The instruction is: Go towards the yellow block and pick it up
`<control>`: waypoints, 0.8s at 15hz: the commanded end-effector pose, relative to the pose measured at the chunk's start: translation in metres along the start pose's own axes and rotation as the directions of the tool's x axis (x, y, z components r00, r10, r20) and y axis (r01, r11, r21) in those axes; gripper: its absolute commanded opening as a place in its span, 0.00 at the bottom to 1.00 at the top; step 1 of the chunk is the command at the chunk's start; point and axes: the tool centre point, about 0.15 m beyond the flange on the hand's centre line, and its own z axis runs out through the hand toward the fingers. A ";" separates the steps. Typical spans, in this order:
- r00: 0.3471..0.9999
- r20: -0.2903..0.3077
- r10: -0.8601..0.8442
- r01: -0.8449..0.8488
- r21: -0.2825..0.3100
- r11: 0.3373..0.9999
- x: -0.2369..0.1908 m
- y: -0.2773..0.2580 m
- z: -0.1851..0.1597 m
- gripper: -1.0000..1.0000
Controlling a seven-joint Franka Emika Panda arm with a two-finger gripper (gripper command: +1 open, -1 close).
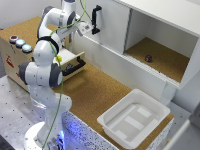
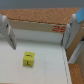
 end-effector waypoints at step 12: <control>0.998 0.062 0.017 -0.027 0.161 0.987 0.033 -0.028 0.098 1.00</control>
